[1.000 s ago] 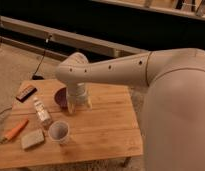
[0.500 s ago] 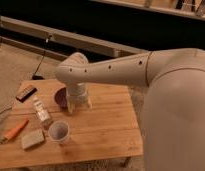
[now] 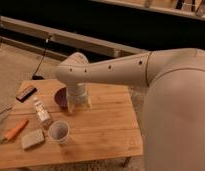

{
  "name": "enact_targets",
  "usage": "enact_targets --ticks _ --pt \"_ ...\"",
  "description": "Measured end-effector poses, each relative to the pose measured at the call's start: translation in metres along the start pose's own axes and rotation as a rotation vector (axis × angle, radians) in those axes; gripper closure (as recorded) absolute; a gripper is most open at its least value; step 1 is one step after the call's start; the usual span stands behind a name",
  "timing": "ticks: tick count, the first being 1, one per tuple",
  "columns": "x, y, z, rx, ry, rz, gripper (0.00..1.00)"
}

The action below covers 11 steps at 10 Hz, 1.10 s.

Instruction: Move the arm in a circular motion

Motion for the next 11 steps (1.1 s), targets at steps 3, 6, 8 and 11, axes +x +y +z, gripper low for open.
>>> enact_targets --ticks 3,6,8,11 --pt "0.002 -0.001 0.0 -0.001 -0.002 -0.002 0.35" --pt "0.028 -0.021 -0.002 0.016 -0.01 0.007 0.35" --pt "0.049 -0.042 -0.005 0.034 -0.012 0.044 0.35" --pt "0.063 -0.103 -0.011 0.078 -0.044 0.175 0.35"
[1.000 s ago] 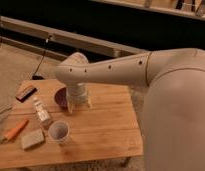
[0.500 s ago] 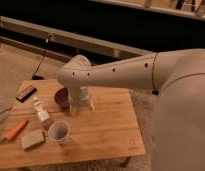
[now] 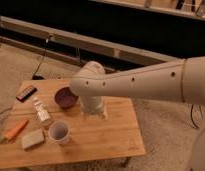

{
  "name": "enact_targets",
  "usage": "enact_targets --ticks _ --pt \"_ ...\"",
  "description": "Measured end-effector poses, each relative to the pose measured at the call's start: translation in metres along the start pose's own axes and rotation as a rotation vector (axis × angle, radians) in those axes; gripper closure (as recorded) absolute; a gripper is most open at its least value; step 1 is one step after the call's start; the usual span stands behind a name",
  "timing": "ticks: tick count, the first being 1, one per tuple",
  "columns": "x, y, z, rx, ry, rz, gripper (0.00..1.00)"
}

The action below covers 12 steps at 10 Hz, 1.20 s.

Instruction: Move the arm in a circular motion

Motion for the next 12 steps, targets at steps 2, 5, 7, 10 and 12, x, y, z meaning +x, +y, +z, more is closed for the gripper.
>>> enact_targets --ticks 2,5,7,10,12 --pt "-0.018 -0.061 0.0 0.046 -0.044 0.11 0.35" --pt "-0.071 -0.131 -0.003 0.127 -0.126 0.21 0.35" --pt "-0.11 -0.153 -0.005 0.165 -0.137 0.241 0.35" --pt "-0.188 -0.142 -0.012 0.19 -0.11 0.234 0.35" --pt "-0.245 -0.1 -0.024 0.204 -0.114 0.172 0.35"
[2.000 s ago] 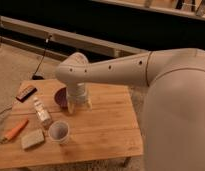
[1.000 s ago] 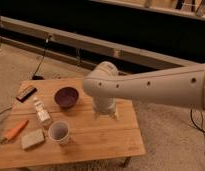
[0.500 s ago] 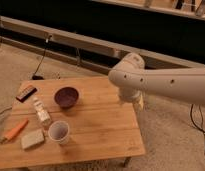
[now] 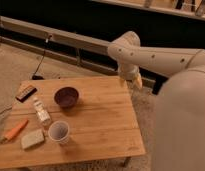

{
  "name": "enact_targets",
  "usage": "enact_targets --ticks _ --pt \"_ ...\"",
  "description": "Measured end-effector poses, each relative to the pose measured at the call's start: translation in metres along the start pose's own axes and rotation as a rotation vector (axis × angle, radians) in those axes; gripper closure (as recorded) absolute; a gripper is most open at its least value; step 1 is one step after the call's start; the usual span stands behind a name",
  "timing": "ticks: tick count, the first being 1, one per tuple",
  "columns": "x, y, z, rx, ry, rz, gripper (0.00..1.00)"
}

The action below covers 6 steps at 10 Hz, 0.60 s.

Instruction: Move the arm in a circular motion

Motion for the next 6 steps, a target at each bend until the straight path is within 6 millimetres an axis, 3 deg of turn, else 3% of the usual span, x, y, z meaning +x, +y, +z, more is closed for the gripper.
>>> enact_targets --ticks 3,6 --pt "-0.039 0.081 -0.024 0.008 -0.035 -0.112 0.35" --pt "-0.043 0.17 -0.038 -0.032 -0.044 -0.244 0.35"
